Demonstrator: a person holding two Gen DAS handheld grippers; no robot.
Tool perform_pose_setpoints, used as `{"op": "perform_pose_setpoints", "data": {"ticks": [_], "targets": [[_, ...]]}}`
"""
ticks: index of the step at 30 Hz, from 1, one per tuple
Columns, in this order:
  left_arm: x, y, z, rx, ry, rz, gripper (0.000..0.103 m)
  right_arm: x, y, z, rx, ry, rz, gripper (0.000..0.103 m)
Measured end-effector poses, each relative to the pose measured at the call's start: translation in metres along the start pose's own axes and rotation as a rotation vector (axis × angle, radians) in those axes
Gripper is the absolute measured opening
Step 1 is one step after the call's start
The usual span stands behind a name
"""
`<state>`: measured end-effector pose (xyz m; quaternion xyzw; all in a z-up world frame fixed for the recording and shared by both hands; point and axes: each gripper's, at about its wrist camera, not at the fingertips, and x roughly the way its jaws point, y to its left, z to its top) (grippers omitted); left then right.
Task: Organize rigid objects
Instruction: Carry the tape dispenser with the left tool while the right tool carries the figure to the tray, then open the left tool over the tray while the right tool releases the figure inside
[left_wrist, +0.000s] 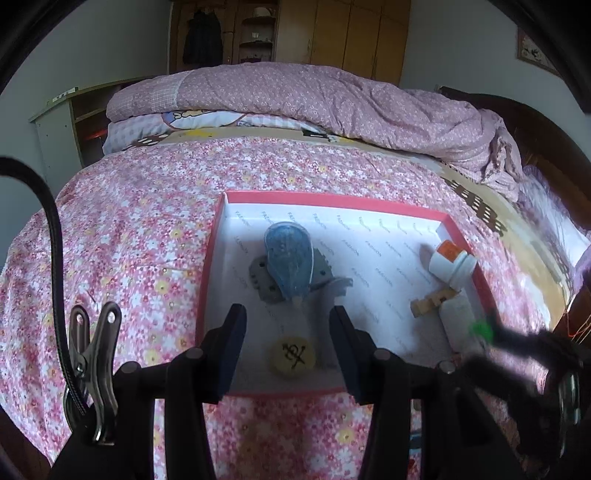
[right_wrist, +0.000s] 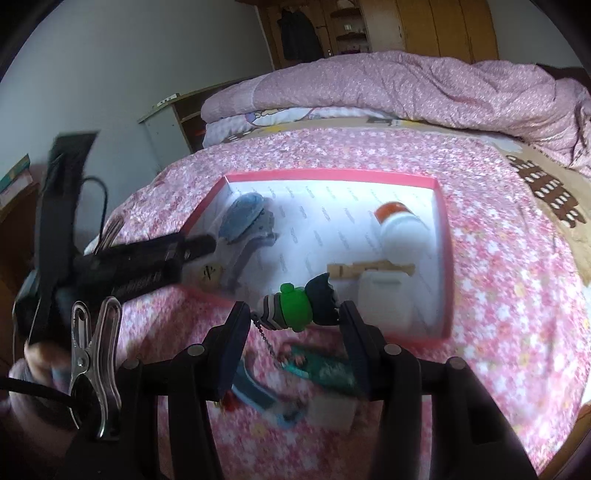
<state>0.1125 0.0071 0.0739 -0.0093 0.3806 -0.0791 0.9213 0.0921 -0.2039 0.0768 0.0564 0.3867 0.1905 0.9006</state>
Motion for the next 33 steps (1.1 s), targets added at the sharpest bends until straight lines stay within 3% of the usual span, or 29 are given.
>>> {"op": "perform_pose_setpoints", "data": {"ticks": [10, 19, 33], "targets": [[0.004, -0.005, 0.001, 0.014, 0.015, -0.002, 0.049, 0.040, -0.009, 0.046, 0.011, 0.021, -0.020, 0.051], [0.018, -0.004, 0.001, 0.008, 0.044, -0.012, 0.049, 0.071, -0.019, 0.065, 0.047, 0.045, -0.031, 0.051], [0.005, -0.010, -0.007, 0.007, 0.056, -0.019, 0.049, 0.047, -0.023, 0.055, 0.059, 0.040, -0.021, 0.052]]}}
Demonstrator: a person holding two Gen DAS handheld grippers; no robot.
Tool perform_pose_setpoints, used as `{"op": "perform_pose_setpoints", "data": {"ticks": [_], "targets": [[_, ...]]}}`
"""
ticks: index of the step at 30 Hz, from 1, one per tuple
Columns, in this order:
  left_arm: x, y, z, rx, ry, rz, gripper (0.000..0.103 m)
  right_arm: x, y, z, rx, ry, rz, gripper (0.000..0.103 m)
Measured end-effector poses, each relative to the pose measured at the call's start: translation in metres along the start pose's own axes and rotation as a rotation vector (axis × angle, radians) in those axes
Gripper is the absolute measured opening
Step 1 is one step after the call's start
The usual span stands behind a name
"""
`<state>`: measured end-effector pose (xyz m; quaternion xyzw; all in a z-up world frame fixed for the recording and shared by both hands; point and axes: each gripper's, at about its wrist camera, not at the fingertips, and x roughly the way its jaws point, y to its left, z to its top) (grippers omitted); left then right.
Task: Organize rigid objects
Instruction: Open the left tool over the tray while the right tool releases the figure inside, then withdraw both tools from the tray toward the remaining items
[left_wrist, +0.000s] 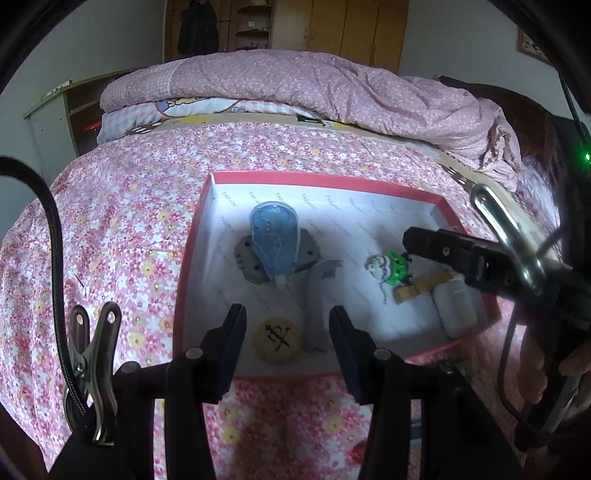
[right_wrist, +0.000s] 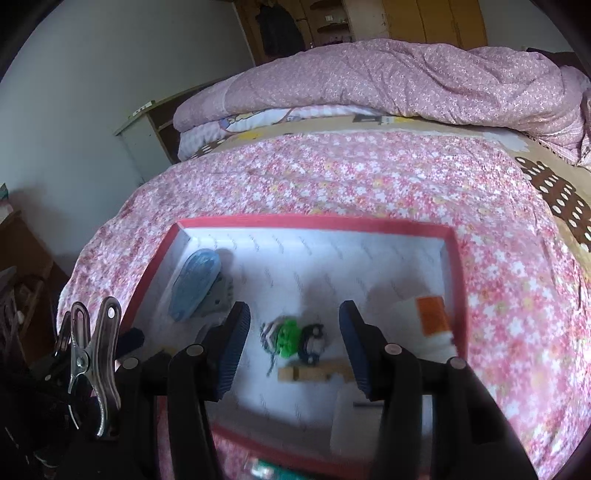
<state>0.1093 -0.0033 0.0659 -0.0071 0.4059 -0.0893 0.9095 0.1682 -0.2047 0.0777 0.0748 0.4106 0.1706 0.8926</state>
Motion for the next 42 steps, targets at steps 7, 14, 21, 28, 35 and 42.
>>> {"op": "perform_pose_setpoints", "data": {"ticks": [7, 14, 21, 28, 35, 42], "targets": [[-0.023, -0.012, -0.010, 0.033, -0.014, -0.021, 0.049, -0.033, 0.002, -0.028, -0.017, -0.022, 0.009, 0.052], [-0.031, -0.015, -0.031, 0.039, 0.016, -0.045, 0.049, -0.061, 0.000, -0.064, -0.014, -0.033, 0.006, 0.052], [-0.040, -0.014, -0.057, 0.037, 0.048, -0.065, 0.049, -0.083, 0.004, -0.103, -0.036, -0.037, -0.022, 0.052], [-0.046, -0.019, -0.080, 0.042, 0.046, -0.094, 0.049, -0.087, 0.006, -0.134, -0.059, -0.020, -0.057, 0.052], [-0.039, -0.041, -0.092, 0.113, 0.083, -0.167, 0.049, -0.081, -0.004, -0.162, -0.049, 0.020, -0.090, 0.052], [-0.022, -0.052, -0.096, 0.145, 0.085, -0.122, 0.049, -0.076, -0.004, -0.176, -0.070, 0.012, -0.106, 0.053]]}}
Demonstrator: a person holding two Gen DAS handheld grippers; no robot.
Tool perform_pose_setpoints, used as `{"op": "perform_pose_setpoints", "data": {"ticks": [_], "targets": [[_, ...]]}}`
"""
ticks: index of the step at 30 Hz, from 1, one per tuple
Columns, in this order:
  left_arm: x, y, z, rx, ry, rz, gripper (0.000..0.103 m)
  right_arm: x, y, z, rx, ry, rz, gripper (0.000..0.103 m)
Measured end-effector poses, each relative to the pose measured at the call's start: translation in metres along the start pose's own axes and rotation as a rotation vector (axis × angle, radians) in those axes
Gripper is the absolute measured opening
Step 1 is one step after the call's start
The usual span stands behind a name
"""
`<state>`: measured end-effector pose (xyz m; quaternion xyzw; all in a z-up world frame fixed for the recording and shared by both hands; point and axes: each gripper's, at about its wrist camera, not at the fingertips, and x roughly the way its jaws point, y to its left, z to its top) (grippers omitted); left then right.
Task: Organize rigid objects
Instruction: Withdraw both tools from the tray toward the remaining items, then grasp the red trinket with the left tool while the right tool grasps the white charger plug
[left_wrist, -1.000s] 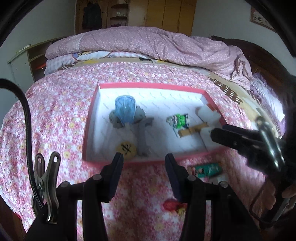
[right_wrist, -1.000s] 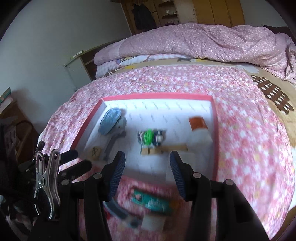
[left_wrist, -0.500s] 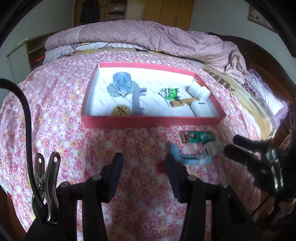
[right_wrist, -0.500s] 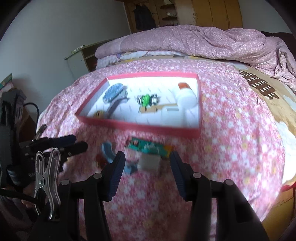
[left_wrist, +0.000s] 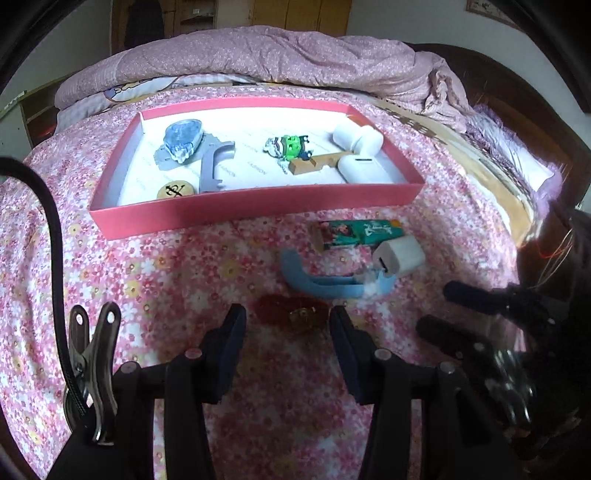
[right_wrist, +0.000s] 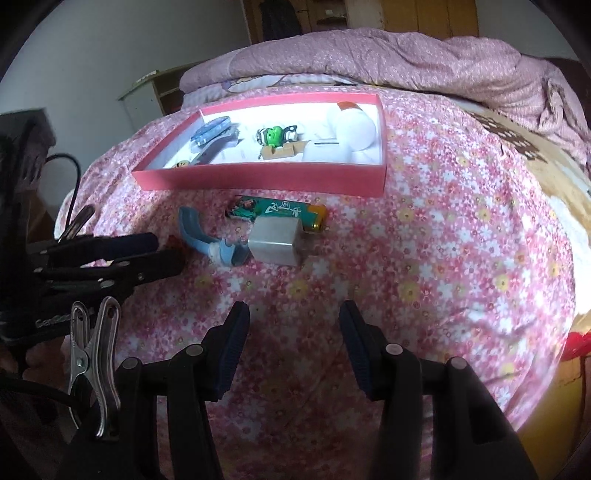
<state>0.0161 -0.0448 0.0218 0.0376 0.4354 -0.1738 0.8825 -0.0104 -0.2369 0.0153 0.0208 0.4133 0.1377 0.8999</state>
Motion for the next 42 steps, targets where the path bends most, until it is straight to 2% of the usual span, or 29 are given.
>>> {"op": "perform_pose_setpoints", "data": {"ticks": [4, 8, 15, 21, 25, 31, 34, 42], "targets": [[0.004, -0.006, 0.001, 0.029, -0.019, 0.027, 0.049, 0.000, 0.004, -0.004, 0.001, -0.025, -0.004, 0.060], [0.006, -0.009, 0.001, 0.037, -0.031, 0.054, 0.043, 0.001, 0.003, -0.004, -0.002, -0.026, 0.013, 0.066], [-0.003, -0.002, -0.002, 0.012, -0.046, 0.036, 0.043, 0.003, 0.009, -0.003, -0.022, -0.015, -0.006, 0.068], [-0.010, 0.016, -0.003, -0.044, -0.062, 0.042, 0.043, 0.010, 0.002, 0.013, 0.026, -0.008, 0.001, 0.067], [-0.013, 0.021, -0.005, -0.057, -0.068, 0.046, 0.043, 0.017, -0.005, 0.026, 0.084, -0.025, 0.008, 0.065], [-0.014, 0.029, -0.006, -0.084, -0.077, 0.055, 0.043, 0.029, 0.001, 0.038, 0.071, -0.044, -0.053, 0.061], [-0.014, 0.034, -0.007, -0.097, -0.076, 0.055, 0.043, 0.030, 0.002, 0.038, 0.074, -0.056, -0.063, 0.048], [-0.020, 0.042, -0.002, -0.115, -0.080, 0.053, 0.043, 0.025, -0.003, 0.037, 0.100, -0.043, -0.034, 0.048]]}}
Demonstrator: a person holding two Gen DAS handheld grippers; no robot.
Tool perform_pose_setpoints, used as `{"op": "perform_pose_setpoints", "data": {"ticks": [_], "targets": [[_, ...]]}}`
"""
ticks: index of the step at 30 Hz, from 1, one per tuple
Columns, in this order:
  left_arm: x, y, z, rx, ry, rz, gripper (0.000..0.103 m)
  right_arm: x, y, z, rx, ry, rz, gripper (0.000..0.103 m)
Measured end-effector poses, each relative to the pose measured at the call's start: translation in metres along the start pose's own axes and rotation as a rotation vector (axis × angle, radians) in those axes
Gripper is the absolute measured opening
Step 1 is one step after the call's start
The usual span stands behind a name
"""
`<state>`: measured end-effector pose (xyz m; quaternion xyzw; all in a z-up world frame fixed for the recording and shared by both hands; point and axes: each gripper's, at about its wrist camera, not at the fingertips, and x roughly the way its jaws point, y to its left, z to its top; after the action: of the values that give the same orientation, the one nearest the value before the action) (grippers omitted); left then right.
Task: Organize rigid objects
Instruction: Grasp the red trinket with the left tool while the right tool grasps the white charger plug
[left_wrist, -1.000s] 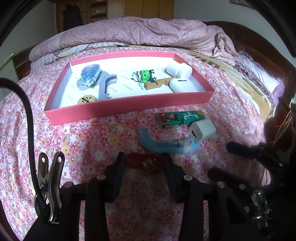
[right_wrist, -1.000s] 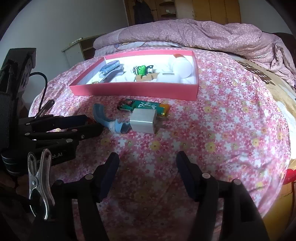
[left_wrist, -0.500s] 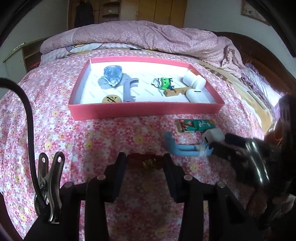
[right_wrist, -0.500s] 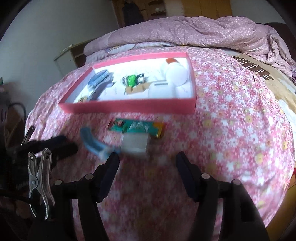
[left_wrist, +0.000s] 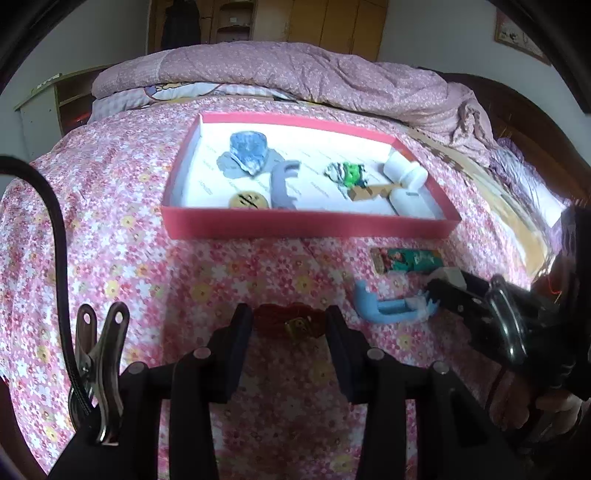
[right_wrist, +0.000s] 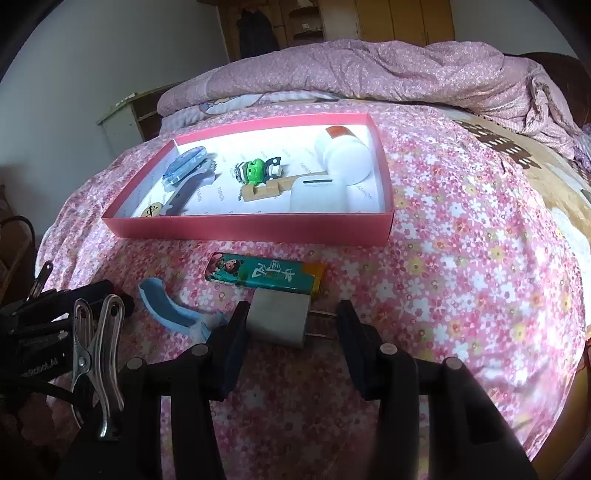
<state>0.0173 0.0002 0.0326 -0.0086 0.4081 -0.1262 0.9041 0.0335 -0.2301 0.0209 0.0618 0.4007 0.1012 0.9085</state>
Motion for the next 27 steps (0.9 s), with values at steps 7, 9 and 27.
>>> {"op": "perform_pose_setpoints", "data": {"ticks": [7, 9, 27], "targets": [[-0.015, 0.003, 0.019, 0.011, -0.051, 0.006, 0.043, -0.015, -0.003, 0.008, -0.008, -0.024, 0.010, 0.048], [-0.016, 0.003, 0.028, 0.011, -0.060, 0.004, 0.043, -0.019, 0.000, 0.013, -0.030, -0.039, 0.006, 0.048], [0.020, 0.015, 0.094, 0.000, -0.092, 0.032, 0.043, -0.024, 0.006, 0.046, -0.049, -0.086, 0.029, 0.048]]}}
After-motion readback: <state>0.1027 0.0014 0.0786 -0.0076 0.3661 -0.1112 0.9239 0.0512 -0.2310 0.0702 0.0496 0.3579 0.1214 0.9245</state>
